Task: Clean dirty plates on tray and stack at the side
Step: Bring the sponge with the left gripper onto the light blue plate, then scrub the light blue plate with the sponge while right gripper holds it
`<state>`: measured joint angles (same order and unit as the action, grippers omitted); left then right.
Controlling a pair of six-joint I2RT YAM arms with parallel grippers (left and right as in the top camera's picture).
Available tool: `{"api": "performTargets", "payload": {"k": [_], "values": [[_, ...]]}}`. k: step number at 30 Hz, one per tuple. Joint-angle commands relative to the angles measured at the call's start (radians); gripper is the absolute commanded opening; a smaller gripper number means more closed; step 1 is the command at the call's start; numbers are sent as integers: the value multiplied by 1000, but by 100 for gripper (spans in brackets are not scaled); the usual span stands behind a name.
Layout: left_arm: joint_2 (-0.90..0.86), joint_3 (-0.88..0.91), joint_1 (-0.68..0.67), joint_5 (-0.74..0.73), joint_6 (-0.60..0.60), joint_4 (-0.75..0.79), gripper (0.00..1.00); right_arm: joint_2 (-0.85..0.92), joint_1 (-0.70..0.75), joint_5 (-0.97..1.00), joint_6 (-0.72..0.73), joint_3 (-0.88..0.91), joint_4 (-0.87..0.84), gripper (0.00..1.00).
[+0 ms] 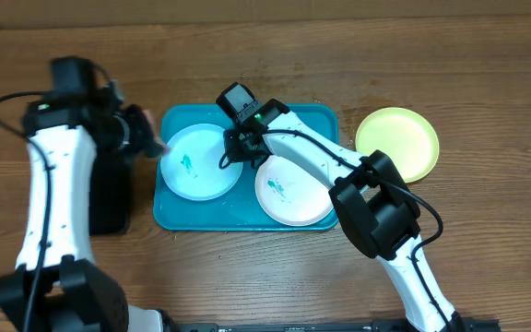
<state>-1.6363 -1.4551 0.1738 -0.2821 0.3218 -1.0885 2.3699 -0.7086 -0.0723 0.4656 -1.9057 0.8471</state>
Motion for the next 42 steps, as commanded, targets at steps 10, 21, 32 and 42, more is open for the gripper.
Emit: {"api": "performTargets", "payload": {"k": [10,21,32,42], "values": [[-195,60,-185,-14,-31,198,4,37,4,53,114,30,43,4],[-379,60,-212,142,-30,197,4,37,4,116,114,30,42,4],[-385,29,-208,608,-30,101,4,37,4,116,114,30,44,4],[-390,-64,-208,25,-25,148,4,37,4,116,114,30,32,4]]}}
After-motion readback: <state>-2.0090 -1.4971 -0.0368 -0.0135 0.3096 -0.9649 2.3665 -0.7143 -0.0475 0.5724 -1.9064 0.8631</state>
